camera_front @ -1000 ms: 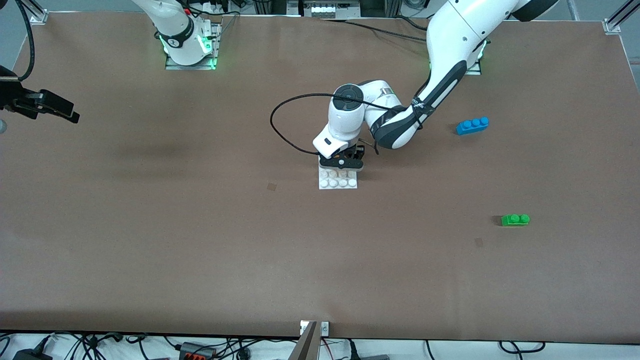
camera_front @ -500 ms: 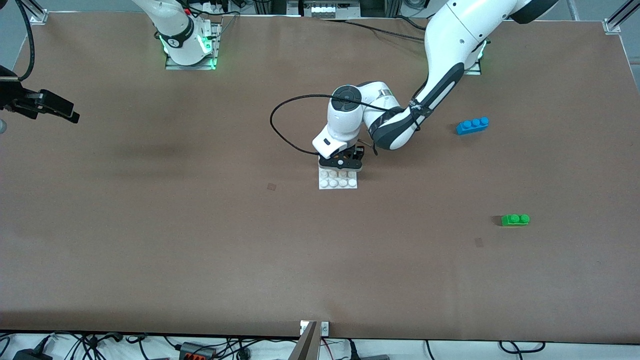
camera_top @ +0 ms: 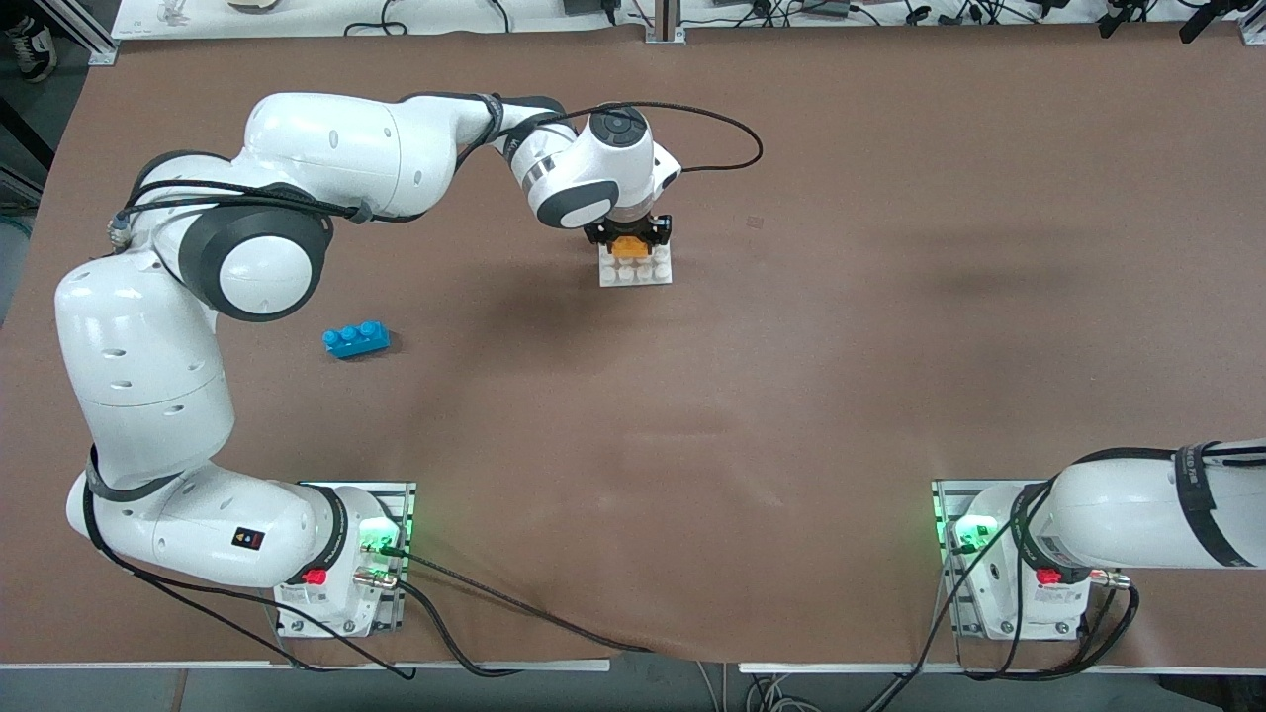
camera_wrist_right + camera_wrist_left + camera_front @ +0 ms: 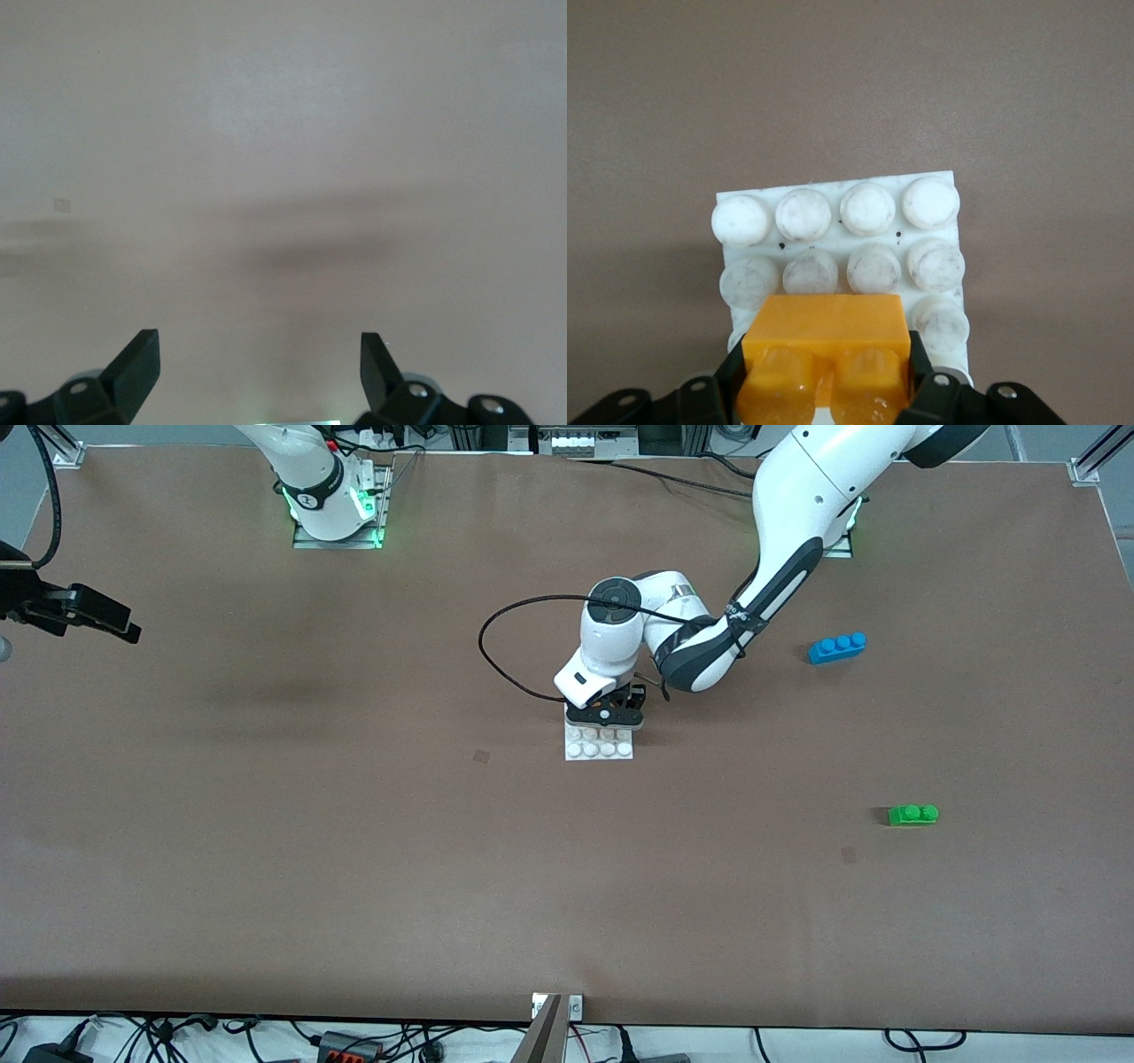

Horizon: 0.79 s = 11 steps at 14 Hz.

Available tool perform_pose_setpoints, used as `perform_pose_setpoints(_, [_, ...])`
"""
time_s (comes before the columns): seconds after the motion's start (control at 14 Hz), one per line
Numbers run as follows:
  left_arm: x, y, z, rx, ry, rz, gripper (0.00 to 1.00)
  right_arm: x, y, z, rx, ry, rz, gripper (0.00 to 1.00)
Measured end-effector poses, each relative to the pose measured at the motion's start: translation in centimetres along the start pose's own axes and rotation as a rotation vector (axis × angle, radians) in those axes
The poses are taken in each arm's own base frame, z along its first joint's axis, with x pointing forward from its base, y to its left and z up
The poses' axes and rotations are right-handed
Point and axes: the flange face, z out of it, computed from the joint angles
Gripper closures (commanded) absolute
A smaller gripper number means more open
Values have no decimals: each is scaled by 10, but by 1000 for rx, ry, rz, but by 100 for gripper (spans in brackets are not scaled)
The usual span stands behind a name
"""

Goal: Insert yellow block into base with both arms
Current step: 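Press the yellow block down onto the plate studs with the left gripper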

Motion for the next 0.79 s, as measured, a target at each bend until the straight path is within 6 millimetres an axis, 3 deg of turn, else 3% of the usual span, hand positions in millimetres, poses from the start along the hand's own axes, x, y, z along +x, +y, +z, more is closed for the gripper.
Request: perform_pose_setpoints(0.79, [6, 0, 1, 5, 12, -10, 69, 0, 0, 0, 0, 0, 1, 0])
